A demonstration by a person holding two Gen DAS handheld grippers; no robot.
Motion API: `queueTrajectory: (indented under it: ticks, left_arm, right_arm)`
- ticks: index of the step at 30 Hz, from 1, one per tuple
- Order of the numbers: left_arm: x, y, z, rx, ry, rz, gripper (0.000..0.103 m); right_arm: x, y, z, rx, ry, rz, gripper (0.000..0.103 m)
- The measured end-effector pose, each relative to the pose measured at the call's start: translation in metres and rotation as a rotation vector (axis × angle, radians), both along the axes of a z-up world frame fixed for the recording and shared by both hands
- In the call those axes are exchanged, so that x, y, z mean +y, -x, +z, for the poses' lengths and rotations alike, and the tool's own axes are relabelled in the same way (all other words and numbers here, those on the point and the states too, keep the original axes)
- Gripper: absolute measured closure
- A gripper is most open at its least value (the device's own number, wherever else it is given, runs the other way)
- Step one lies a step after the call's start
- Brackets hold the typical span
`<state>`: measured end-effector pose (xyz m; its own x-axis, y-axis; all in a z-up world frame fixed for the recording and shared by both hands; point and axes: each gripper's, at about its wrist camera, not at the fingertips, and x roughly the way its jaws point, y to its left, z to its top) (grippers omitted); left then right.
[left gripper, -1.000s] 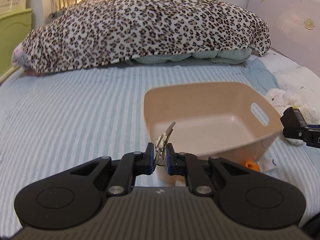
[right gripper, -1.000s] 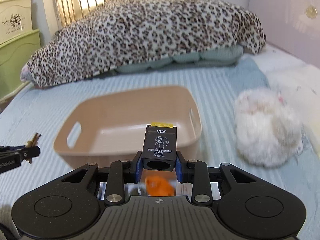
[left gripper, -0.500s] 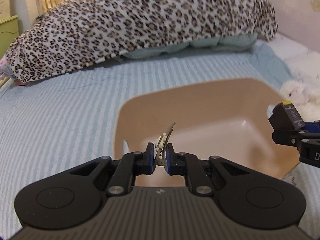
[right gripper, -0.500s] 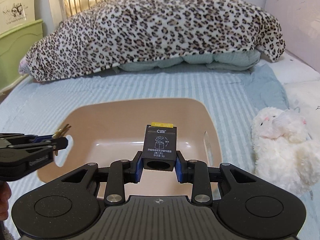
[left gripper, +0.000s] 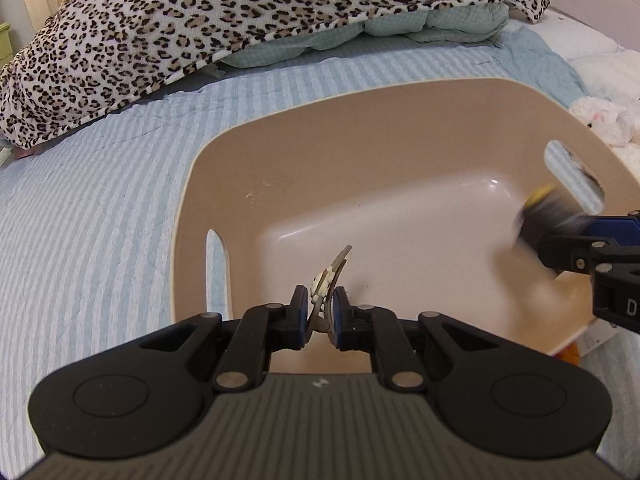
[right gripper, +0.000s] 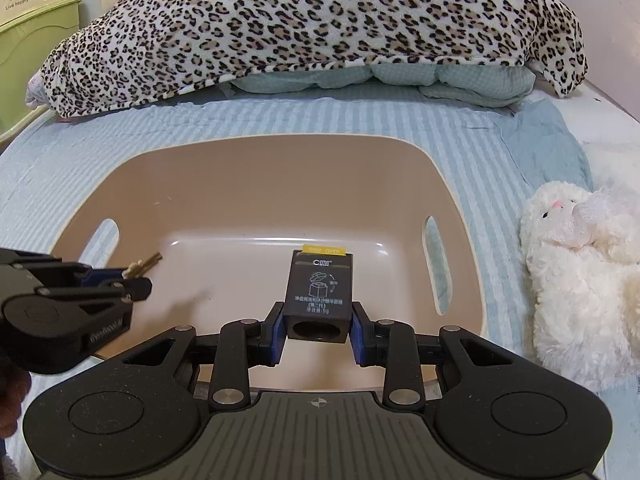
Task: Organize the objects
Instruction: 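Carry keys and black box over the beige basket and open both tools to drop them, then grasp the floral scrunchie with the left tool while the right tool grasps the white card box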
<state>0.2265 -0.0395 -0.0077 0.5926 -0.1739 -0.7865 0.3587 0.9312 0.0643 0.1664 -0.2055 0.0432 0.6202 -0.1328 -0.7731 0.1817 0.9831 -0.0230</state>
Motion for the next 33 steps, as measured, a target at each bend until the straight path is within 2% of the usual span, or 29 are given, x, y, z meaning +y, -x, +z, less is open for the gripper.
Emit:
queueTrajectory:
  ticks: [1, 2, 3, 4, 5, 9, 13, 15, 16, 23, 33]
  left_arm:
    - [0.001, 0.002, 0.004, -0.001, 0.010, -0.002, 0.080]
    - [0.002, 0.005, 0.009, -0.006, 0.019, 0.000, 0.069]
    - [0.003, 0.008, 0.014, -0.017, 0.026, 0.007, 0.044]
    - [0.005, 0.012, 0.020, -0.034, 0.032, 0.016, 0.026]
    - [0.008, 0.017, 0.026, -0.056, 0.041, 0.024, 0.023]
    - [0.019, 0.032, 0.044, -0.076, 0.064, 0.013, 0.019]
    - [0.031, 0.045, 0.052, -0.059, 0.074, 0.025, 0.018]
    - [0.037, 0.051, 0.054, -0.050, 0.086, 0.031, 0.016]
    - [0.040, 0.054, 0.054, -0.047, 0.087, 0.034, 0.015]
    - [0.056, 0.078, 0.043, -0.026, 0.077, 0.051, 0.015]
    - [0.066, 0.091, -0.008, 0.088, 0.025, 0.040, 0.015]
  right_arm:
    - [0.000, 0.001, 0.002, -0.004, -0.004, 0.002, 0.063]
    - [0.000, 0.002, 0.005, -0.010, -0.007, 0.007, 0.061]
    - [0.001, 0.005, 0.007, -0.019, -0.012, 0.013, 0.055]
    - [0.002, 0.008, 0.011, -0.029, -0.012, 0.018, 0.051]
    - [0.003, 0.011, 0.016, -0.039, -0.004, 0.020, 0.043]
    - [0.008, 0.025, 0.033, -0.073, 0.033, 0.028, 0.028]
    - [0.004, 0.040, 0.043, -0.068, 0.023, 0.007, 0.022]
    - [0.001, 0.049, 0.044, -0.054, 0.006, -0.008, 0.009]
    - [-0.001, 0.053, 0.044, -0.047, -0.002, -0.017, 0.007]
    - [-0.010, 0.077, 0.027, 0.043, 0.008, -0.042, 0.003]
    - [-0.023, 0.082, -0.005, 0.165, 0.006, -0.071, 0.000]
